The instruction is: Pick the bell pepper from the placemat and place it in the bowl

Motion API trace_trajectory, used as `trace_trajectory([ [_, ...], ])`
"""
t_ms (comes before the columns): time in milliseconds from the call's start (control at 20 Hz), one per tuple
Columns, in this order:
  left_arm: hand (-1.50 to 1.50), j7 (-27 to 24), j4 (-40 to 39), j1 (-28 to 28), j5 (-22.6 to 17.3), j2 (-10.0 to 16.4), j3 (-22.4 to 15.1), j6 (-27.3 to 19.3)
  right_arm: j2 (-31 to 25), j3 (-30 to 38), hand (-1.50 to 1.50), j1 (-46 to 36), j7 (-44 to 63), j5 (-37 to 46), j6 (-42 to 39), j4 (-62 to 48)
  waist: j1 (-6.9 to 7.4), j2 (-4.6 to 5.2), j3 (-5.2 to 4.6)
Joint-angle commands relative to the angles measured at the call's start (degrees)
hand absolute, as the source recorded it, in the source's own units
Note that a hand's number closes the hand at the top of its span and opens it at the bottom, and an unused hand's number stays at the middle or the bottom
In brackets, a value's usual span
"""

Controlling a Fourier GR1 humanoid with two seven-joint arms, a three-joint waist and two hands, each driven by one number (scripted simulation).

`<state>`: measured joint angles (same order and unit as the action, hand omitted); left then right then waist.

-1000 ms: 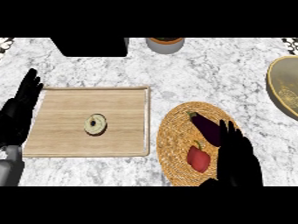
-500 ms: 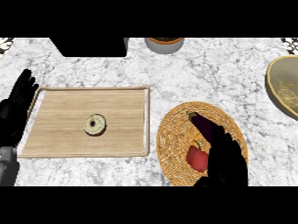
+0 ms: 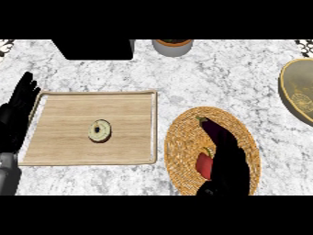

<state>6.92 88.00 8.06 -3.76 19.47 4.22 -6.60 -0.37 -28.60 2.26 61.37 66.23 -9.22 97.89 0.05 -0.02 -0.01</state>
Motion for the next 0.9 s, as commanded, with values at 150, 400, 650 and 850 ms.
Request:
trace_trajectory([
  [150,0.00,-0.40,2.50,-2.29,3.68,-3.03,-1.79,-1.22,0.35,-0.49,-1.50,-4.29,7.94,-3.75,2.82,-4.27,0.13,0.00,0.01],
  [400,0.00,-0.74,-0.97,0.19,1.54,-1.35,2.03,1.70,0.34,2.34,1.50,-5.80,-3.11,-6.25,4.42,-11.30,0.04,0.06,0.01],
  [650,0.00,-1.68,1.00,-2.19,3.60,-4.17,-0.26,0.78,-0.92,7.61,1.50,-7.46,-11.07,-6.34,9.13,-16.66,0.16,0.07,0.02],
  [850,0.00,4.90,2.91,1.96,1.04,-0.16,3.45,3.67,0.29,4.73,1.50,-7.89,-5.76,-3.44,9.17,-13.81,0.09,-0.01,0.02],
])
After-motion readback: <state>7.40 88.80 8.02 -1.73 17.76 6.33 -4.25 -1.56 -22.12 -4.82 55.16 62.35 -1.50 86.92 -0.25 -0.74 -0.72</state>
